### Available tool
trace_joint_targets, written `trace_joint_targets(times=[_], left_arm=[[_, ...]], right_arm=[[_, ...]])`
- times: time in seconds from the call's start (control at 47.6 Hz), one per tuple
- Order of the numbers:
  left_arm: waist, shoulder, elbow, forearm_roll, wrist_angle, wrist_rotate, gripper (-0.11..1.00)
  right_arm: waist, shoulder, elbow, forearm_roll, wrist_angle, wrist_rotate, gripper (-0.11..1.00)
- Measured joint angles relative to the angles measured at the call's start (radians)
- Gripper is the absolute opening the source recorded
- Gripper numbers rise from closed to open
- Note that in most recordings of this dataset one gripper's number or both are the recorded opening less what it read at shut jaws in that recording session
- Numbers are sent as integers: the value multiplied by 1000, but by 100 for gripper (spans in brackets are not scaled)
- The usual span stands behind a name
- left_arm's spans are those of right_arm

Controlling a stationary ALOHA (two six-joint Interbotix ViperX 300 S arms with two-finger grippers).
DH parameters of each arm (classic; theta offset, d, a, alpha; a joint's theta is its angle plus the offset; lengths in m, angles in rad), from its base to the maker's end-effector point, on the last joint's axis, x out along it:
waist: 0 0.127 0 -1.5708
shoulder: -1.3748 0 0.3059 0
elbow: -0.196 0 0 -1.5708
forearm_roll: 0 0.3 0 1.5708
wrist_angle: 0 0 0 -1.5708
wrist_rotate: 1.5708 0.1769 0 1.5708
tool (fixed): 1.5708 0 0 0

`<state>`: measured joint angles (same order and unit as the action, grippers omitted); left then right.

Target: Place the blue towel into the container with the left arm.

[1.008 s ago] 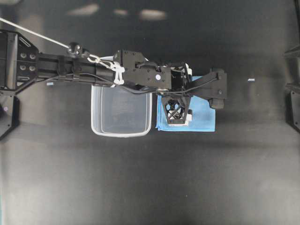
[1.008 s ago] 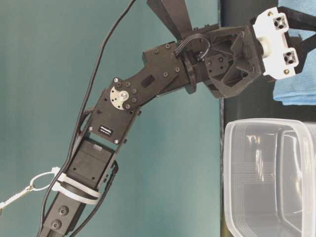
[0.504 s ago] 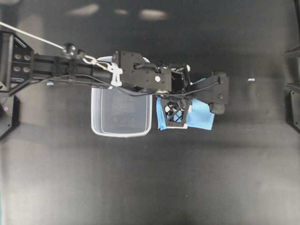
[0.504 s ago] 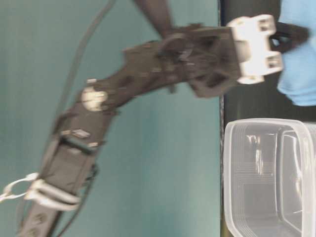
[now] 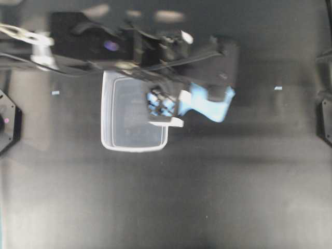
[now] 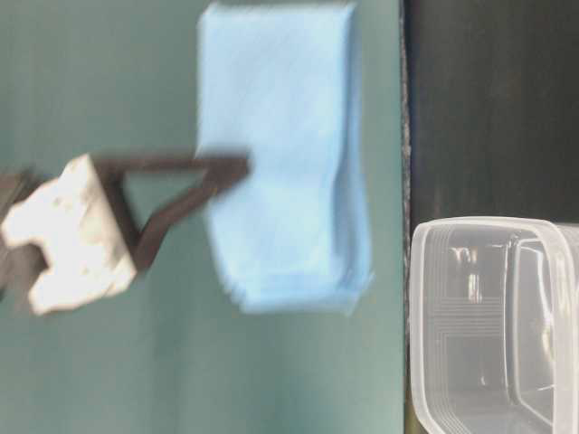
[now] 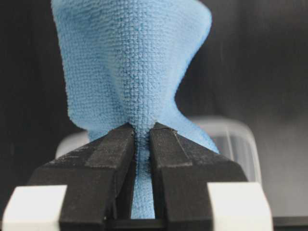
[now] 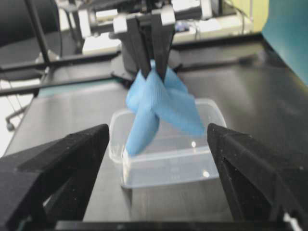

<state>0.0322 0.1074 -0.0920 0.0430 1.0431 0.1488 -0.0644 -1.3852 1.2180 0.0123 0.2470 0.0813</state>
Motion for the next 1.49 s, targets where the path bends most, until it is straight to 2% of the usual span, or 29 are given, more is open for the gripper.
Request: trace_joint_targets(times=[0.231, 0.483, 0.735, 1.092, 1.155, 1.302, 1.386, 1.428, 1.491], left_arm=[[3, -163, 186, -2, -17, -18, 6], [2, -233, 314, 0, -80, -18, 6], [5, -245, 360, 0, -89, -21, 6], [23, -227, 376, 0, -115, -43, 8], [28, -221, 383, -2, -129, -49, 19], [28, -206, 405, 0, -149, -71, 64], [28, -206, 407, 0, -150, -81, 84], [28, -206, 407, 0, -150, -91, 89], [28, -206, 407, -2, -152, -98, 91]], right_arm=[[0, 0, 3, 0, -17, 0, 79], [0, -2, 6, 0, -18, 0, 79], [0, -2, 9, 0, -23, 2, 79], [0, 0, 17, 0, -25, 2, 79], [0, 0, 17, 0, -25, 2, 79], [0, 0, 20, 0, -26, 2, 79], [0, 0, 20, 0, -26, 2, 79], [0, 0, 18, 0, -25, 2, 79], [0, 0, 18, 0, -25, 2, 79]])
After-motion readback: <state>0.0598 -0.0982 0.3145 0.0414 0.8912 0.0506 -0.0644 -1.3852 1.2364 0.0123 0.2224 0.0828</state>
